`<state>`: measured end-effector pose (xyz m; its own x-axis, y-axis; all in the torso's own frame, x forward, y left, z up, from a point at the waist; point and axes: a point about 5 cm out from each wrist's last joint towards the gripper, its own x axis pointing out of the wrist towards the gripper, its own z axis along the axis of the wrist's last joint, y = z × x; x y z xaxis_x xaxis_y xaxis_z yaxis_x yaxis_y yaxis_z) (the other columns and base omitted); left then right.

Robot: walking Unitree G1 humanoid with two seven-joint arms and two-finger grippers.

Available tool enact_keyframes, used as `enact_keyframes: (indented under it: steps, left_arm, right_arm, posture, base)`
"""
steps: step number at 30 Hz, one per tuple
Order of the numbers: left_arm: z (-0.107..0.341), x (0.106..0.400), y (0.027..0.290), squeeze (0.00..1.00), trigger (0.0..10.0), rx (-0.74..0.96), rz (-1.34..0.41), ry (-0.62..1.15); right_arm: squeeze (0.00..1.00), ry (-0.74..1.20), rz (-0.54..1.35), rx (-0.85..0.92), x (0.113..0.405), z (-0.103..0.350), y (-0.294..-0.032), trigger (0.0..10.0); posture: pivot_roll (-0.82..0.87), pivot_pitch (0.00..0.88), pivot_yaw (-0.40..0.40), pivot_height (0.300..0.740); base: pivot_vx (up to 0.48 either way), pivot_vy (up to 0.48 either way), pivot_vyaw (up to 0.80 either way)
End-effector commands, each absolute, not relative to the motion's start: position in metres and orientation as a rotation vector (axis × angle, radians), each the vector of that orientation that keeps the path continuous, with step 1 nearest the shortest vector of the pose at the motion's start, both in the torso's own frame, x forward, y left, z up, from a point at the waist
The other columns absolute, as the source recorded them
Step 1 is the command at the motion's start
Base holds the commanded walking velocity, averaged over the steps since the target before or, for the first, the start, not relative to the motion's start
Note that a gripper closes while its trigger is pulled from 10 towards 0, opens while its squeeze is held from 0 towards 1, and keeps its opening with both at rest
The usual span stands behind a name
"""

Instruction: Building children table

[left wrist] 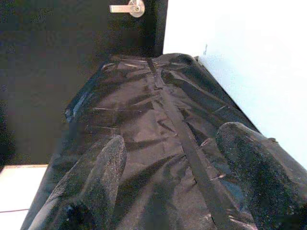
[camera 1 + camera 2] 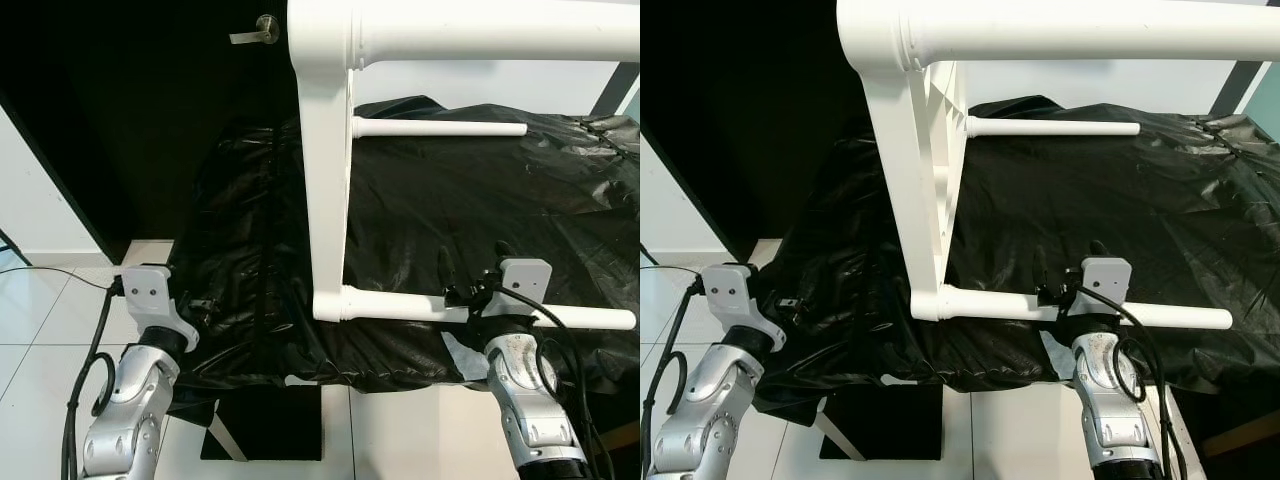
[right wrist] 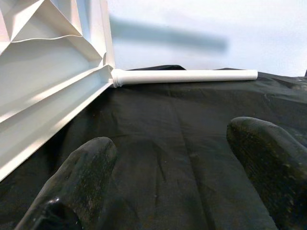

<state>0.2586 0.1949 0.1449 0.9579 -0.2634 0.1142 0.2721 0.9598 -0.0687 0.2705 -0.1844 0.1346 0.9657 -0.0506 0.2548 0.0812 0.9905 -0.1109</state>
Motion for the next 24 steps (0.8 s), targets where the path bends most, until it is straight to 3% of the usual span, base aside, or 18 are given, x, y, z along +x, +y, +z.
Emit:
enact_keyframes:
  steps: [1, 24]
  left_arm:
    - [0.1433, 0.2592, 0.1930, 0.00, 10.0, -0.084, -0.286, -0.085]
    - [0.1435, 0.2608, 0.1949, 0.00, 10.0, -0.085, -0.280, -0.077]
  right_arm:
    - [0.00, -0.231, -0.080, -0.124, 0.2698, 0.1307, -0.1863, 10.0]
    - [0.00, -0.231, -0.084, -0.120, 0.2717, 0.1302, -0.1855, 10.0]
  posture:
    - [0.03, 0.000, 0.013, 0.740]
    - [0.04, 0.000, 0.014, 0.740]
  base:
    - [0.000, 0.000, 0.00]
    - [-0.258, 0.000, 0.00]
